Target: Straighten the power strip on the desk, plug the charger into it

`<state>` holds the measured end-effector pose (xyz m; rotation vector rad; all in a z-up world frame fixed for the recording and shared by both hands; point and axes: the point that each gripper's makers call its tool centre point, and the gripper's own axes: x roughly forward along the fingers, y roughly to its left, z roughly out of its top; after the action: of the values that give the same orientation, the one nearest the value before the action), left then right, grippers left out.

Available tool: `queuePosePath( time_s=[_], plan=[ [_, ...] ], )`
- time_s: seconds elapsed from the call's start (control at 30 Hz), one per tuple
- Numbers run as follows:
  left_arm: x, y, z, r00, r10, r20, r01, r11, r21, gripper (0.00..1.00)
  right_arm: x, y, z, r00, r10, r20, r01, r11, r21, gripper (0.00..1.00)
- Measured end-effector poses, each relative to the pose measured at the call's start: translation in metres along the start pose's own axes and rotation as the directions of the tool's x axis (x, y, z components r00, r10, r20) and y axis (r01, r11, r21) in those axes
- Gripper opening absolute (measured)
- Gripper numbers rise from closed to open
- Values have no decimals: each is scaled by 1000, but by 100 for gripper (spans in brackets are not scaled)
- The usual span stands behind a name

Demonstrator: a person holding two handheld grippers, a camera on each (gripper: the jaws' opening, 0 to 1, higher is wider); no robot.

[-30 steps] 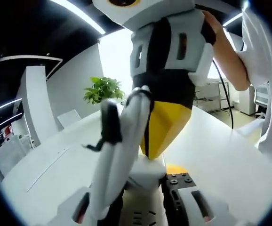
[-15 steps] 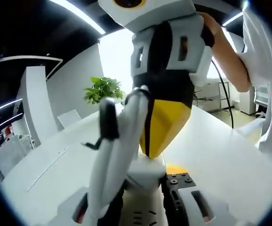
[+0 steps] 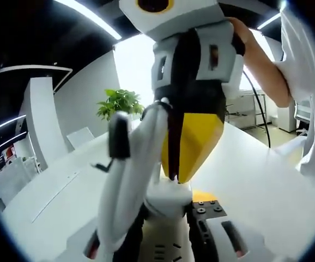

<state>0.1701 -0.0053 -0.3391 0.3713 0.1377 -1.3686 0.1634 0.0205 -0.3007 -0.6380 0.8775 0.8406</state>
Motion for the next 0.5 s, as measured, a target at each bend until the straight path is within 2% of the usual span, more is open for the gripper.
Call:
queuePosePath(
  time_s=[0.13,0.2,0.33,0.43,0.5],
  plan=[
    [0,0,0,1000,0,0,0,1000,-1,33,-1,3,0,1000,15,27,-15,1000,-2,6],
    [0,0,-1,1000,0,-1,0,1000,-1,33,-1,4,0,999,13,52,-11,999,-42,6],
    [1,0,-1,1000,1,-1,-1,1000,-9,33,-3,5,-4,997,3,75,-1,1000,-28,11],
    [1,0,-1,1000,0,-3,0,1000,-22,33,-4,2,-2,993,-21,116,25,999,-34,14],
    [1,0,0,1000,1,-3,-1,1000,-25,33,-5,2,-2,990,-23,143,22,1000,6,15]
  ],
)
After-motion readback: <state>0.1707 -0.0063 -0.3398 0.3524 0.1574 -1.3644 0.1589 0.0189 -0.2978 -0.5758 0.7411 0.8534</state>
